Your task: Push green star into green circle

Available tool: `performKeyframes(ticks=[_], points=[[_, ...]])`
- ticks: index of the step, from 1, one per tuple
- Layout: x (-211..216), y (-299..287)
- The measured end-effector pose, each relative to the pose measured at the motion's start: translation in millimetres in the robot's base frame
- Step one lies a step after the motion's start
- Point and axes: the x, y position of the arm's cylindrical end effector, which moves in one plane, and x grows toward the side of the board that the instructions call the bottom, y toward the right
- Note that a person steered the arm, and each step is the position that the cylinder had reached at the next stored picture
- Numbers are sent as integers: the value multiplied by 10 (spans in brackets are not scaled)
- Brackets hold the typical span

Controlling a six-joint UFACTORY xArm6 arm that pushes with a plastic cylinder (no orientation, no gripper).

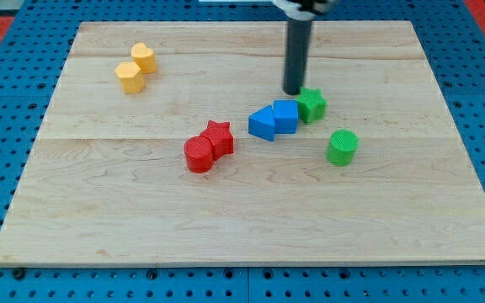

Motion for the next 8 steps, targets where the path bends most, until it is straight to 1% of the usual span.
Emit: performKeyframes(ticks=[1,2,3,4,5,7,8], points=[[120,613],[463,593],[192,777],[120,365],[208,226],[986,460],[1231,595]])
